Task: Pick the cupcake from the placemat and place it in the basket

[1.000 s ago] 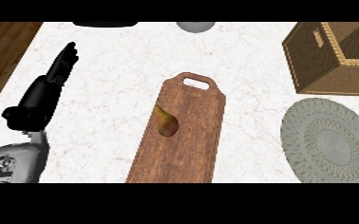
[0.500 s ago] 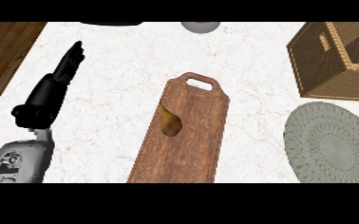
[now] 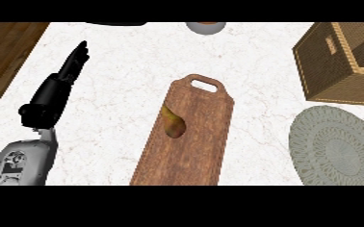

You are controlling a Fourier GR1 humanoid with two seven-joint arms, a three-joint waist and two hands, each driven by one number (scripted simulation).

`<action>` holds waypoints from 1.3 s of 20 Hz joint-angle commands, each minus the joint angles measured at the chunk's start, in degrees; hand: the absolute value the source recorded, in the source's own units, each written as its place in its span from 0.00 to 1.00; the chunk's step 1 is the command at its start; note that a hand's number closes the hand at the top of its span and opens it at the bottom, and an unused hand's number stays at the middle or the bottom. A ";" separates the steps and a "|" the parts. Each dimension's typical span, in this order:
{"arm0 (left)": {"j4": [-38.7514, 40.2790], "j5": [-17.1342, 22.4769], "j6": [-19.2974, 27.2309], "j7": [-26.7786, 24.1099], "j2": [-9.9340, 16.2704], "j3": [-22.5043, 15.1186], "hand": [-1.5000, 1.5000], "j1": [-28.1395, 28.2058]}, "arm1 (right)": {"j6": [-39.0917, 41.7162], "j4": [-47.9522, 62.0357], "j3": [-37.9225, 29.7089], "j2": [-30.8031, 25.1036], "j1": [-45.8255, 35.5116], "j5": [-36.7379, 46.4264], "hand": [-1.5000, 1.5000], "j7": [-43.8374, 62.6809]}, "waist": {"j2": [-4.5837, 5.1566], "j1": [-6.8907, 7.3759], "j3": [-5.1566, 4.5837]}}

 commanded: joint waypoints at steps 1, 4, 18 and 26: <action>-0.29 -0.05 -0.22 1.53 -0.67 -0.89 0.50 -1.23 | 9.17 0.40 3.74 1.85 -5.17 0.97 1.00 -3.38 | -0.10 0.09 -0.08; -0.29 0.23 -0.38 2.29 0.31 0.25 0.50 -1.89 | 12.12 0.88 6.05 2.46 -9.49 1.38 1.00 0.35 | -0.19 0.03 -0.16; -1.11 -0.20 0.53 3.55 -0.01 1.03 0.50 -1.17 | 10.36 2.10 17.97 9.58 -12.62 7.95 1.00 5.17 | -0.59 -1.96 -0.13; 1.60 -0.48 -0.27 -1.20 0.49 1.36 0.50 -0.03 | -2.35 2.62 25.20 7.71 -11.57 16.18 1.00 0.83 | -0.06 -1.34 -0.10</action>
